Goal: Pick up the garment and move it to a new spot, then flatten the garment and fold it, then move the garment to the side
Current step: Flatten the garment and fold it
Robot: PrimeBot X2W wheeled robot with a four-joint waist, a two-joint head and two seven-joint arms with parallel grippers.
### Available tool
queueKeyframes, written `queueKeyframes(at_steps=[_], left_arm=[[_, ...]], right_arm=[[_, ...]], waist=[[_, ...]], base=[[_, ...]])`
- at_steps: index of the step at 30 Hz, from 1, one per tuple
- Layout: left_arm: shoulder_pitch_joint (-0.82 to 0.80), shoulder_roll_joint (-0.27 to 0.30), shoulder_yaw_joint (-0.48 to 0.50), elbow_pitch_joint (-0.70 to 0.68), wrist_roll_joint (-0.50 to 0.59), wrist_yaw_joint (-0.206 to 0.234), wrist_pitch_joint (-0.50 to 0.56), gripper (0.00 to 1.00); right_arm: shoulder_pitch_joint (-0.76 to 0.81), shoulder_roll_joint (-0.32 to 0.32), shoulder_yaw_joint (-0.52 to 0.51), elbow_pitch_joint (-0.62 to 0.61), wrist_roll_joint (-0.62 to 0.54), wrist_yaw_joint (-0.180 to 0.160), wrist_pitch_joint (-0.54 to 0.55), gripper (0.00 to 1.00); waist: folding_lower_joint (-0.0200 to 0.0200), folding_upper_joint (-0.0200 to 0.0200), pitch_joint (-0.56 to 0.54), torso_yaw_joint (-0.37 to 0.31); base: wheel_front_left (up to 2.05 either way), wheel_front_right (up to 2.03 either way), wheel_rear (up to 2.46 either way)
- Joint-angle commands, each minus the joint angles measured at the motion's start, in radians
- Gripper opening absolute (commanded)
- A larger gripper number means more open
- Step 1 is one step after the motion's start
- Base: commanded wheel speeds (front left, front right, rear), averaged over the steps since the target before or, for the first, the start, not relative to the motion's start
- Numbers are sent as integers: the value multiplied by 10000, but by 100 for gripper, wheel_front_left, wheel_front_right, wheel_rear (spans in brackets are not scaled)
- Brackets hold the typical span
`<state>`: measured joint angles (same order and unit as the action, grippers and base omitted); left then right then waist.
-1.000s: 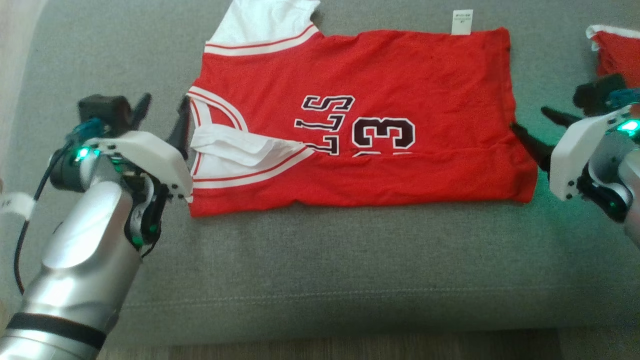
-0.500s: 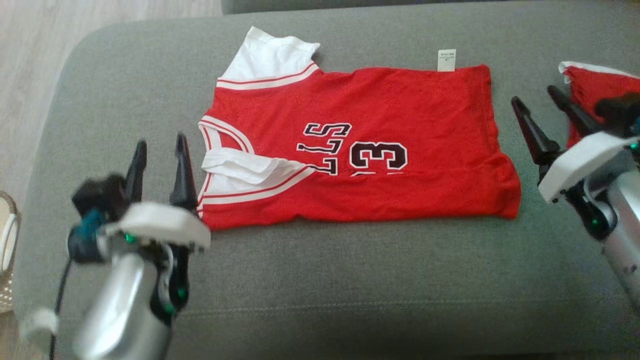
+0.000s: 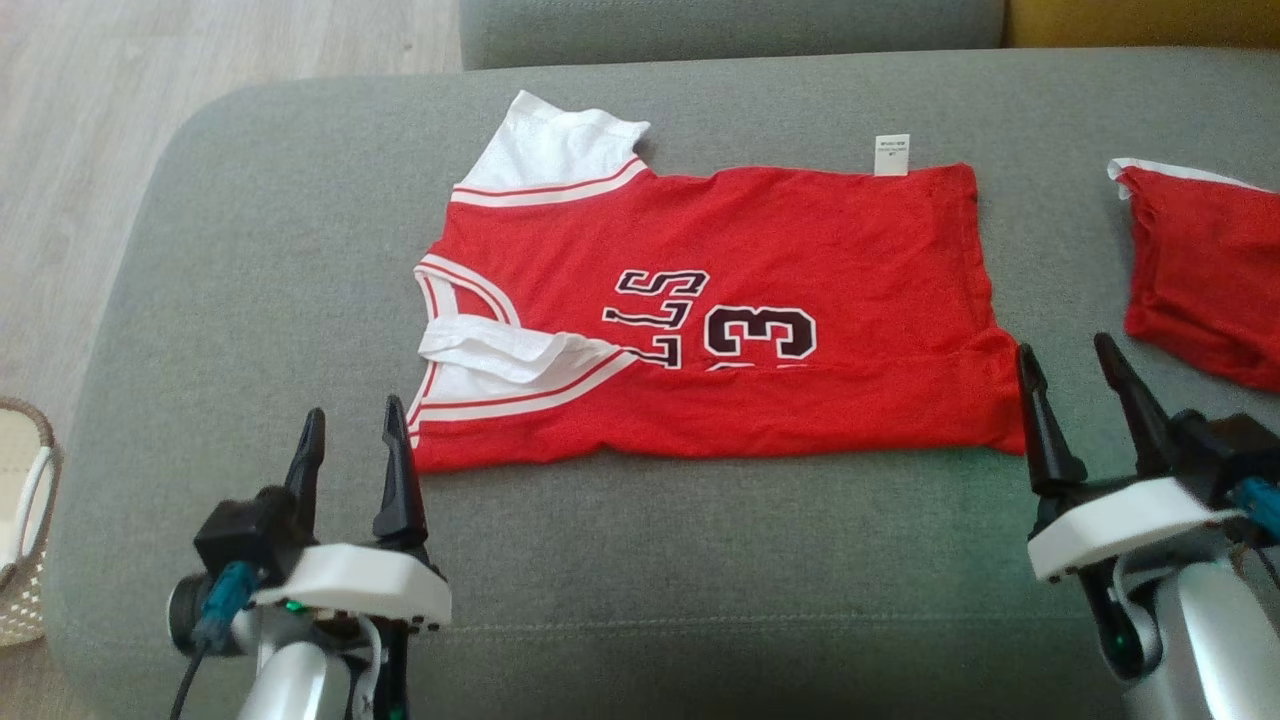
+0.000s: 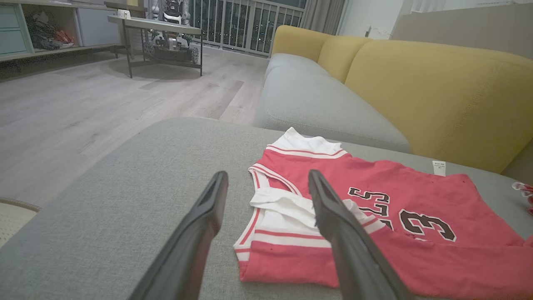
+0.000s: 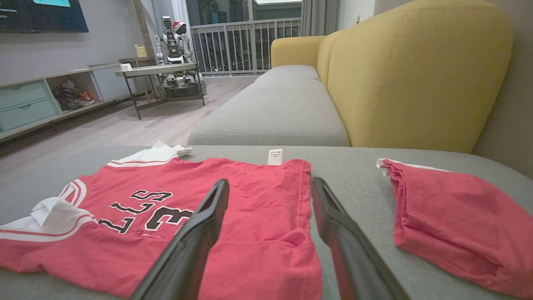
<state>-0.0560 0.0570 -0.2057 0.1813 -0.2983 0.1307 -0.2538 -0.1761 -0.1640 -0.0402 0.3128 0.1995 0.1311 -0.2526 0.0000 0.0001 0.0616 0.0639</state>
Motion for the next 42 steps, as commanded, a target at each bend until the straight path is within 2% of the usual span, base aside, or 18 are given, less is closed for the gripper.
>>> queueKeyframes(at_steps=[1, 6, 13, 20, 30, 36, 37, 38, 42], left_arm=[[-222, -26, 428, -331, 145, -56, -79, 100], [-207, -61, 523, -97, 369, -83, -79, 100], [-523, -65, 469, 817, 50, 145, -79, 100], [-1409, -67, 309, 2857, -576, 226, -79, 100], [-2589, -67, 596, 5441, -1402, 668, -22, 100], [-2989, -68, 478, 6268, -1499, 518, -5, 100], [-3039, -68, 409, 6376, -1504, 406, -8, 42], [-3084, -68, 333, 6462, -1486, 310, -13, 0], [-3222, -68, 203, 6327, -1456, 161, -57, 0]], right_arm=[[-141, 47, 62, -491, -181, -4, -90, 100], [-64, 268, 137, -626, -410, -4, -91, 100], [-209, 249, 288, -742, -355, -4, -91, 100], [-427, 161, 365, -890, -189, -4, -91, 100], [-587, 77, 486, -891, -124, -4, -91, 100], [-654, 86, 453, -799, -97, -4, -91, 100], [-652, 103, 485, -723, -61, -4, -91, 100], [-651, 125, 501, -622, 3, -4, -91, 100], [-746, 267, 355, -37, 429, -4, 266, 100]], waist=[[0, -1, -30, -34], [0, -1, 98, -238], [0, -1, 365, -561], [0, -1, 780, -996], [0, -1, 1092, -1335], [0, -1, 1124, -1362], [0, -1, 1124, -1344], [0, -1, 1121, -1320], [0, -1, 1132, -1143]], base=[[0, 0, 0], [0, 0, 0], [0, 0, 0], [0, 0, 0], [0, 0, 0], [0, 0, 0], [0, 0, 0], [0, 0, 0], [0, 0, 0]])
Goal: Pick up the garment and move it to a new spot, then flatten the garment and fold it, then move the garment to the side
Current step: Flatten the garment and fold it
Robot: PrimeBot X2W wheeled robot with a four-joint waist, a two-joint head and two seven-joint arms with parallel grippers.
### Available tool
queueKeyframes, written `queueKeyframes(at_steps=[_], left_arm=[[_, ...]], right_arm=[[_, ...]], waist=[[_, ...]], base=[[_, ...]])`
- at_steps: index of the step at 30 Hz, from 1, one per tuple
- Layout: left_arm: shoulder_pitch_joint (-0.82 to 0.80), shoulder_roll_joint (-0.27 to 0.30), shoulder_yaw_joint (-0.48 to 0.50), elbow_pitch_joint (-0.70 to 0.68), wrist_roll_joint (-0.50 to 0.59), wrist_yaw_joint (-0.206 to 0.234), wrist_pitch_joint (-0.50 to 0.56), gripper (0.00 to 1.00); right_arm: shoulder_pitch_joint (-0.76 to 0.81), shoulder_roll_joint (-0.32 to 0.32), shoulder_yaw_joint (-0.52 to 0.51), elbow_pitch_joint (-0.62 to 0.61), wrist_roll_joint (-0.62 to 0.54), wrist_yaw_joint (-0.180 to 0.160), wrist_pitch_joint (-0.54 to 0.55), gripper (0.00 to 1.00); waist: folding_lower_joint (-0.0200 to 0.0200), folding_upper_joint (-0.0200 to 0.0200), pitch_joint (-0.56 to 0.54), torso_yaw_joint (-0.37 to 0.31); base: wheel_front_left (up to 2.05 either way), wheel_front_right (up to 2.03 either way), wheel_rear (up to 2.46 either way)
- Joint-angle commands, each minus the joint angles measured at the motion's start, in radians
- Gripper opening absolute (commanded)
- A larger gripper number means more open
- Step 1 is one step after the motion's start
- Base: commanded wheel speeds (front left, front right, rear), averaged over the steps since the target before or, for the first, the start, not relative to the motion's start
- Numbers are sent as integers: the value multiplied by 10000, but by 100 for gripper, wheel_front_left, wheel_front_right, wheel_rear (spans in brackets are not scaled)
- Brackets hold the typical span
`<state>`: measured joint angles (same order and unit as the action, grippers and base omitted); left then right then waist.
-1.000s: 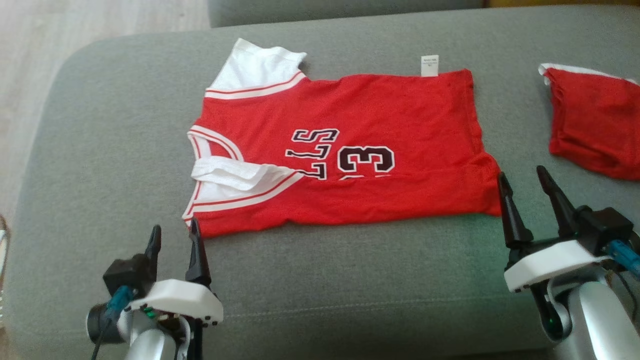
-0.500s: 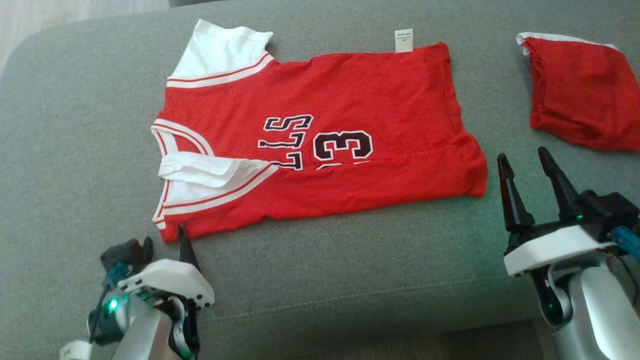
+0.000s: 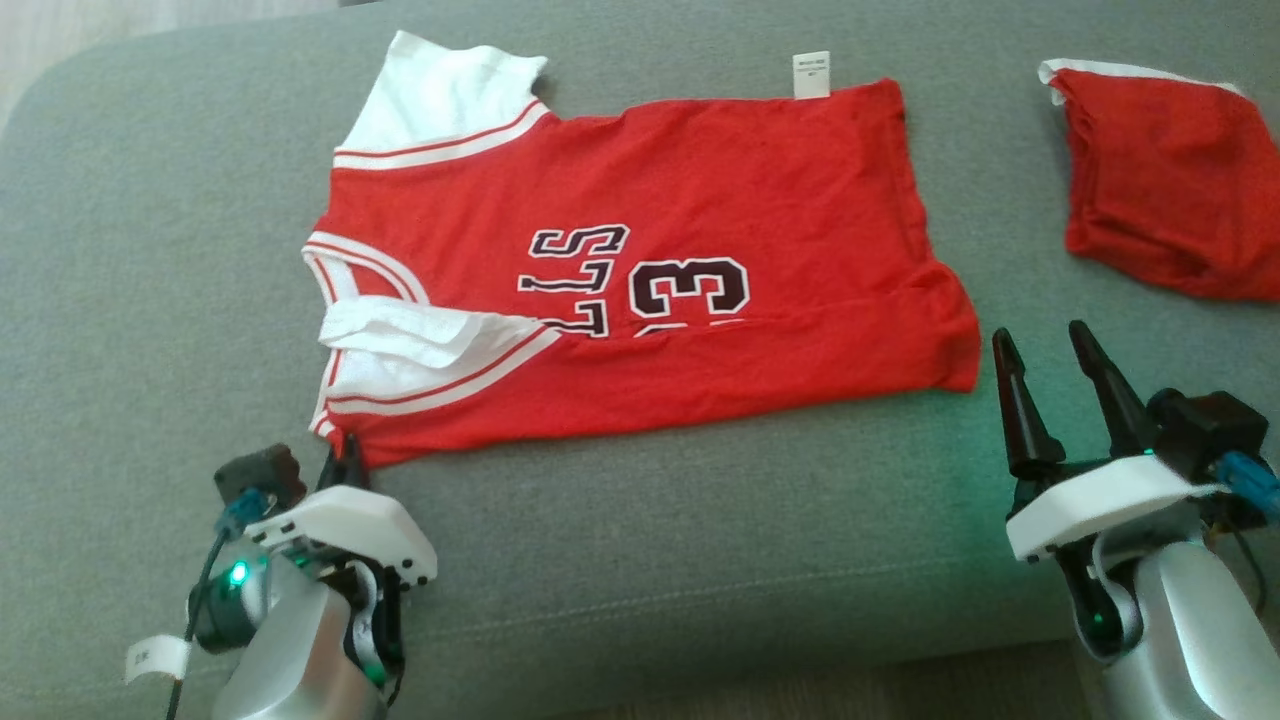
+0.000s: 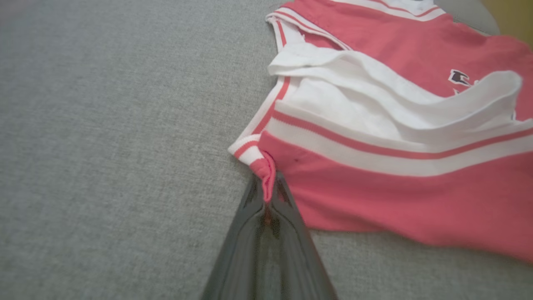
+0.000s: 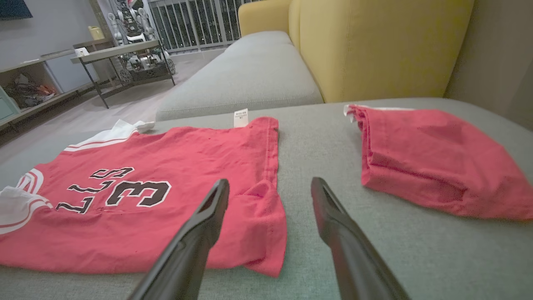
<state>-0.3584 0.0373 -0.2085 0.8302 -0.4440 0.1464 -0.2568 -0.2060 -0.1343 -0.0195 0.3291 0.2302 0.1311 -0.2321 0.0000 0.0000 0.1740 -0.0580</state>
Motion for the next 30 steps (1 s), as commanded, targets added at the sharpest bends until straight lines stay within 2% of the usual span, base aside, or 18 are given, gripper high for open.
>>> queueKeyframes(at_steps=[1, 8, 12, 20, 27, 28, 29, 30], left_arm=[[-201, 130, 240, -298, 36, 8, -35, 0], [406, 130, 159, -2438, 495, 137, -46, 0], [770, 130, -60, -3325, 618, 299, -47, 0], [989, 130, -512, -3719, 639, 434, -48, 0], [1008, 130, -702, -3836, 560, 514, -48, 0], [1000, 130, -723, -3833, 549, 515, -48, 0], [983, 130, -741, -3827, 533, 518, -48, 0], [955, 130, -762, -3819, 514, 520, -48, 0]], right_arm=[[-501, 13, 114, -50, 247, -4, 178, 100], [-1037, 456, -598, 1435, 1303, -4, 1208, 100], [-1430, 631, -1056, 2351, 1490, -4, 1584, 100], [-1975, 764, -1361, 3549, 1816, -4, 1687, 100], [-2325, 731, -1424, 4345, 1592, -4, 1581, 100], [-2373, 709, -1272, 4369, 1565, -4, 1567, 13], [-2400, 655, -1097, 4375, 1512, -4, 1519, 0], [-2422, 557, -902, 4375, 1393, -4, 1456, 0]], waist=[[0, 0, 21, 136], [0, 0, 60, 704], [0, 0, 114, 1036], [0, 0, 178, 1366], [0, 0, 225, 1519], [0, 0, 236, 1528], [0, 0, 242, 1541], [0, 0, 273, 1555]], base=[[0, 0, 0], [0, 0, 0], [0, 0, 0], [0, 0, 0], [0, 0, 0], [0, 0, 0], [0, 0, 0], [0, 0, 0]])
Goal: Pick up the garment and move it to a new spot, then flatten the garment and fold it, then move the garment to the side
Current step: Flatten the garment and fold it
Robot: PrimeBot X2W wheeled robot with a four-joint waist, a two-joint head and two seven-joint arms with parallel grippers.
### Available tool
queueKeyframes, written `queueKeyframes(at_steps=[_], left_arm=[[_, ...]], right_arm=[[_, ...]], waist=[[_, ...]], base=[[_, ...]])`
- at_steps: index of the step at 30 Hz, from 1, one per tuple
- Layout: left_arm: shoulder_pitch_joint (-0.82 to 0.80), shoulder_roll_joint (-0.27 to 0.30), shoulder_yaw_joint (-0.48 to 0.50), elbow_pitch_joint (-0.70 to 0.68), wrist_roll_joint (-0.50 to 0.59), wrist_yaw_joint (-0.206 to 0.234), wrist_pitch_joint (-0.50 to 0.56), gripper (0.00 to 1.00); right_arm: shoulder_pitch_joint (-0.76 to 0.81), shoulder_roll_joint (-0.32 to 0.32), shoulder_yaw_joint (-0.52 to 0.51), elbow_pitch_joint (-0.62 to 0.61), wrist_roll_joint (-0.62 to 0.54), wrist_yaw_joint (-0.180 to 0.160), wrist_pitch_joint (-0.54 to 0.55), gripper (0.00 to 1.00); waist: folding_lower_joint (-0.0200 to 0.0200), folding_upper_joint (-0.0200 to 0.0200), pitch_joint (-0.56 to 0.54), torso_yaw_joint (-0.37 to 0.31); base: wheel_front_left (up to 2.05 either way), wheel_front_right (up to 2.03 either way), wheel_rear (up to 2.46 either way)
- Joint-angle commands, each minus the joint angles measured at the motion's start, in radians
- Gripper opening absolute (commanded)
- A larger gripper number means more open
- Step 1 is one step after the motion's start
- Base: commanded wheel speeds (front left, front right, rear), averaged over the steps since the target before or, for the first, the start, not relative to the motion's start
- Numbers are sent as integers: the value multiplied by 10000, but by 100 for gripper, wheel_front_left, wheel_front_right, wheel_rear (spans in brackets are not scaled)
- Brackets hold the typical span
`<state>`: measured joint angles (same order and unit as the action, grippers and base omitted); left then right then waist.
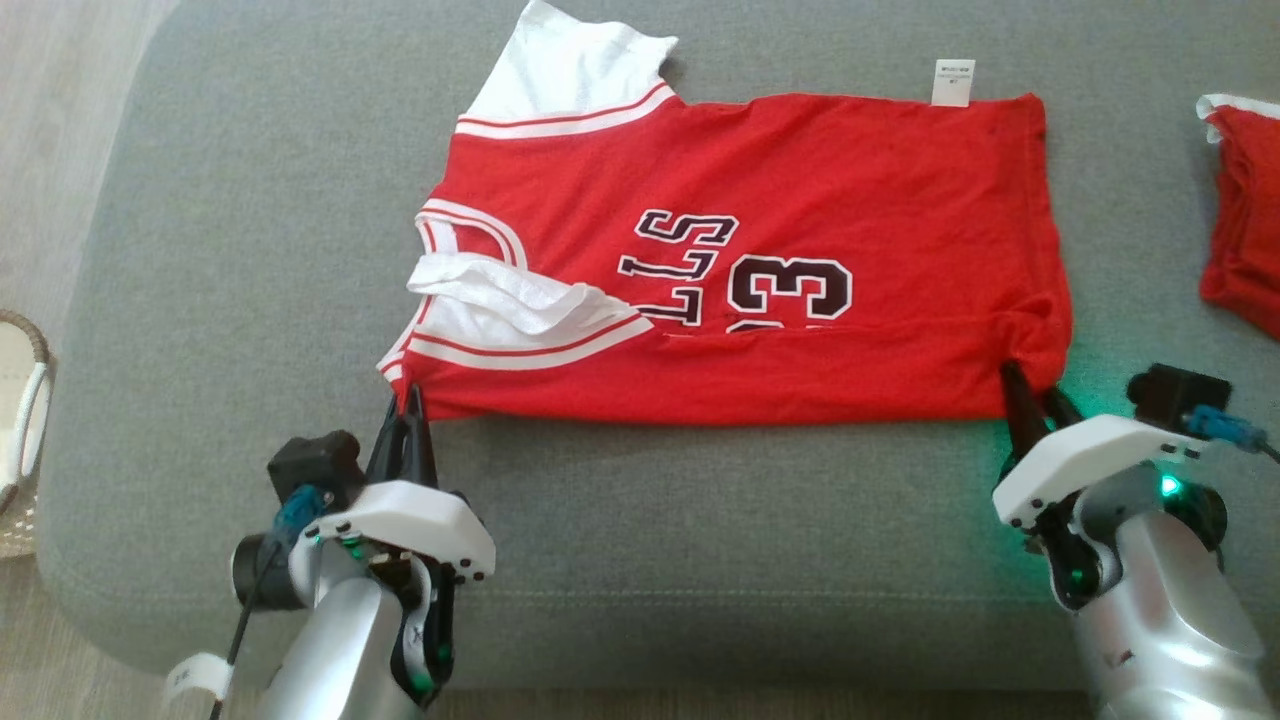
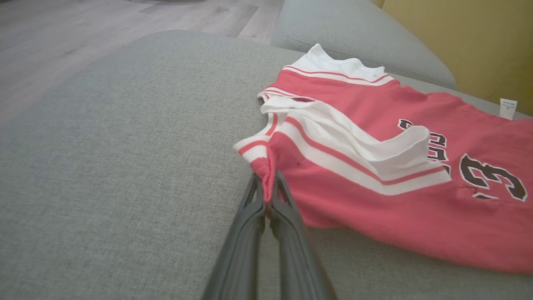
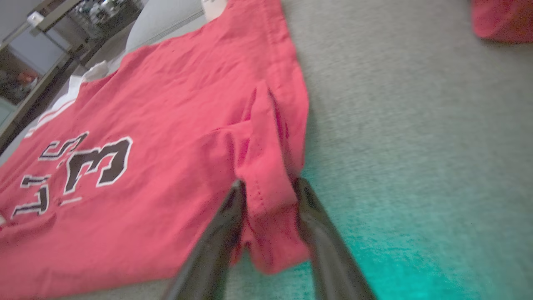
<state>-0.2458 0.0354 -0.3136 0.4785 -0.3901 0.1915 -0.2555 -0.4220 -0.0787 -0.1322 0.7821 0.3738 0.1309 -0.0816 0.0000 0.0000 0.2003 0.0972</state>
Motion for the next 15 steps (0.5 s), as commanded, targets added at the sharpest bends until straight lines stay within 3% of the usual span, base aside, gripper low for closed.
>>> queueKeyframes(at_steps=[1, 9, 15], left_arm=[[-213, 149, 272, -289, -47, 75, -62, 0], [-328, 163, 401, -159, 23, 47, -62, 0], [-81, 320, 496, -38, 230, -74, -62, 0]], right_arm=[[-293, -104, 375, -141, -157, -2, -127, 0], [-412, -649, 765, -174, -219, -2, -297, 0], [11, -1079, 1144, -531, -215, -2, 511, 0]], waist=[[0, 0, 36, 9], [0, 0, -188, 23], [0, 0, -618, -83]], base=[[0, 0, 0], [0, 0, 0], [0, 0, 0]])
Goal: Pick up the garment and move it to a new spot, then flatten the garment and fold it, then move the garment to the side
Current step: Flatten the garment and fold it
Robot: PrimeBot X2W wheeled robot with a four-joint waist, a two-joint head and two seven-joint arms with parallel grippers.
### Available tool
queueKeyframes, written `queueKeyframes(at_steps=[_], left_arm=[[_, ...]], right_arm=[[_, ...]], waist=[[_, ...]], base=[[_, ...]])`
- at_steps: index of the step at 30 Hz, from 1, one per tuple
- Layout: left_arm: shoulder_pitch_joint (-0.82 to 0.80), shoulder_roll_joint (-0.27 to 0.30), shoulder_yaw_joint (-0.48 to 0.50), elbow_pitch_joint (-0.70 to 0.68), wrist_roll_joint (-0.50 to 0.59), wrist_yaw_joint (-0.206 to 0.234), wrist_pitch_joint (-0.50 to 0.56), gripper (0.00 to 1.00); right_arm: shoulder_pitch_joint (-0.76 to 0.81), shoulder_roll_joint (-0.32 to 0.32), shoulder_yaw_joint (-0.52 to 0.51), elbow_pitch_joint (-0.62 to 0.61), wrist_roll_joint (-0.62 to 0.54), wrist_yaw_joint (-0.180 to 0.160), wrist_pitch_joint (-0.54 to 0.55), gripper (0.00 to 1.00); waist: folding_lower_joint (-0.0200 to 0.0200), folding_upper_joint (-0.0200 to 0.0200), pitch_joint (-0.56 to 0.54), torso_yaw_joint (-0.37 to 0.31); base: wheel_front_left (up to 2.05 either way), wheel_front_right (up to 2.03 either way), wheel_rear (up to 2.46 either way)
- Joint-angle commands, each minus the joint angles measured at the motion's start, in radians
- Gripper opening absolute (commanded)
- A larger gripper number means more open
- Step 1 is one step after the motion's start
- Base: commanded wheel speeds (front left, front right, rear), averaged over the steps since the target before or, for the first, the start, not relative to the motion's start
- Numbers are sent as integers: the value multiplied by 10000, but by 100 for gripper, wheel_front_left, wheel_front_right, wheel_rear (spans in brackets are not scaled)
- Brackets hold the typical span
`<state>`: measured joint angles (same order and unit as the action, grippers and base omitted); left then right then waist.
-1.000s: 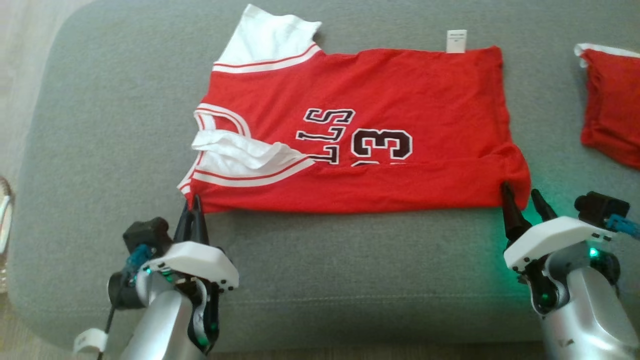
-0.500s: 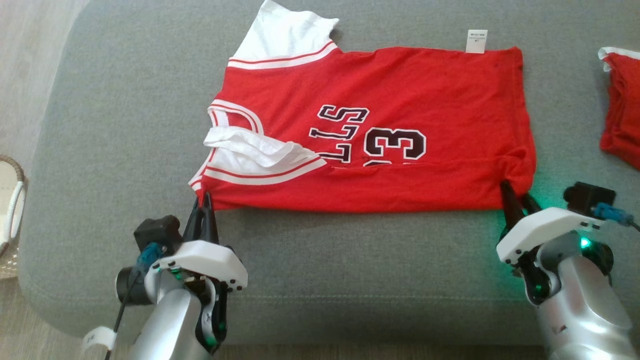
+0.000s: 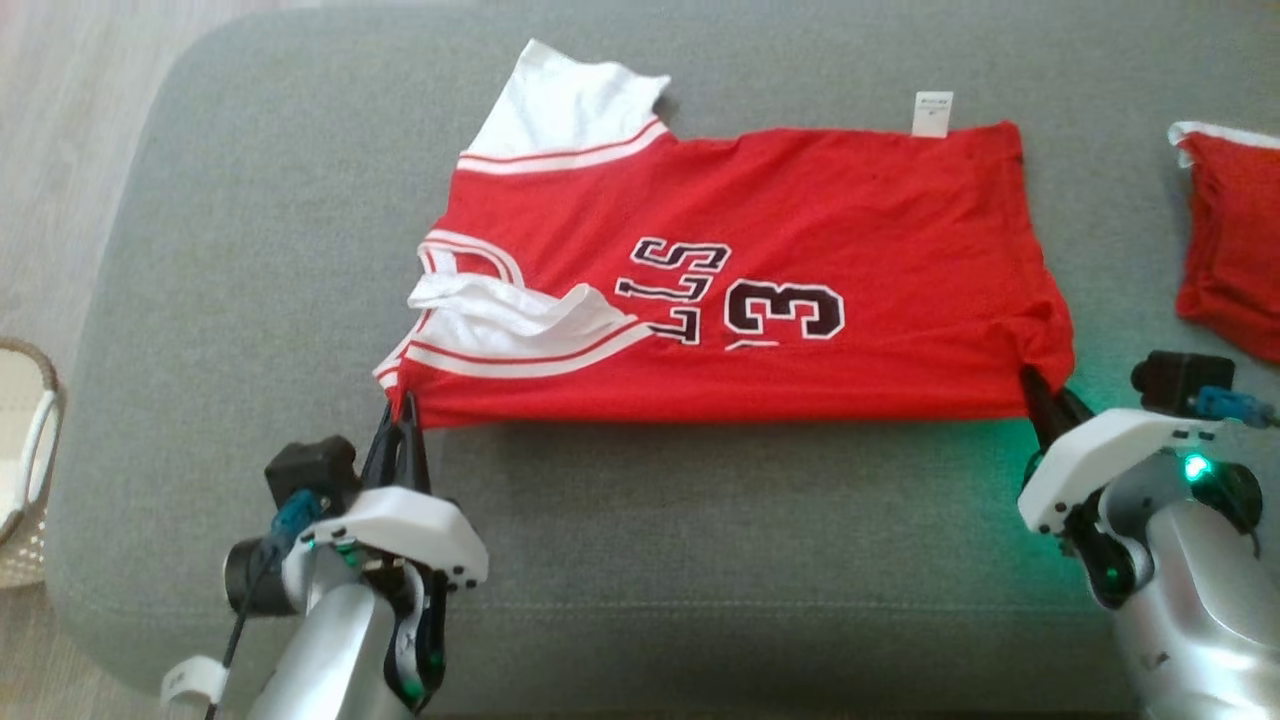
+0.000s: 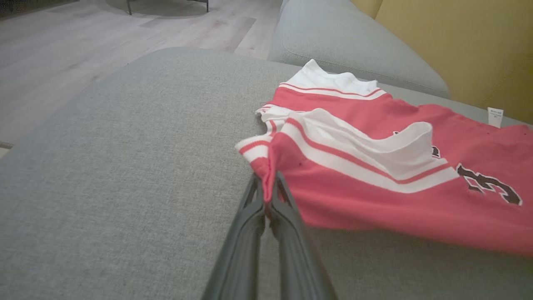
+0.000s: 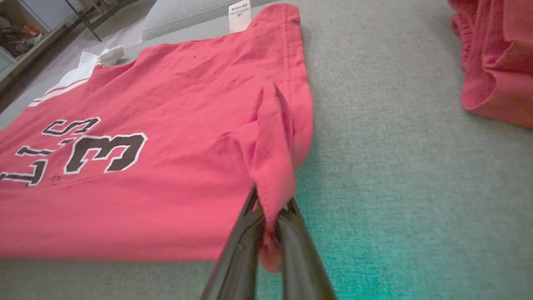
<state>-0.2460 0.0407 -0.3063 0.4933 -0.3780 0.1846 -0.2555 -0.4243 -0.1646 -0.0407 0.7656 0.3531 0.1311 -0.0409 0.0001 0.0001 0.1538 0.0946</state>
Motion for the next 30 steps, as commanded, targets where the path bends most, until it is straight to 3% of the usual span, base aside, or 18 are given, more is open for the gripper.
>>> queueKeyframes(at_steps=[1, 11, 18, 25, 30], left_arm=[[-15, 296, 421, -148, 129, -29, -62, 0], [538, 741, 288, 99, 109, -270, 186, 0], [959, 930, 207, -130, -94, -448, 680, 0], [1478, 1194, -52, -743, -93, -473, 1405, 0], [2051, 1413, -128, -1399, -186, -395, 1900, 0]], right_arm=[[144, -294, 286, -478, 22, -4, 311, 0], [1403, -1157, 1006, -2671, 458, -4, 3081, 0], [2360, -1547, 897, -4261, 727, -4, 4642, 0], [3350, -1444, 337, -5542, 684, -4, 5701, 0], [3903, -1001, -147, -6235, 573, -4, 6262, 0]], waist=[[-1, -1, -232, -81], [-1, -1, -683, -356], [-1, -1, -870, -424], [-1, -1, -1066, -374], [-1, -1, -1380, -394]], base=[[0, 0, 0], [0, 0, 0], [0, 0, 0], [0, 0, 0], [0, 0, 0]])
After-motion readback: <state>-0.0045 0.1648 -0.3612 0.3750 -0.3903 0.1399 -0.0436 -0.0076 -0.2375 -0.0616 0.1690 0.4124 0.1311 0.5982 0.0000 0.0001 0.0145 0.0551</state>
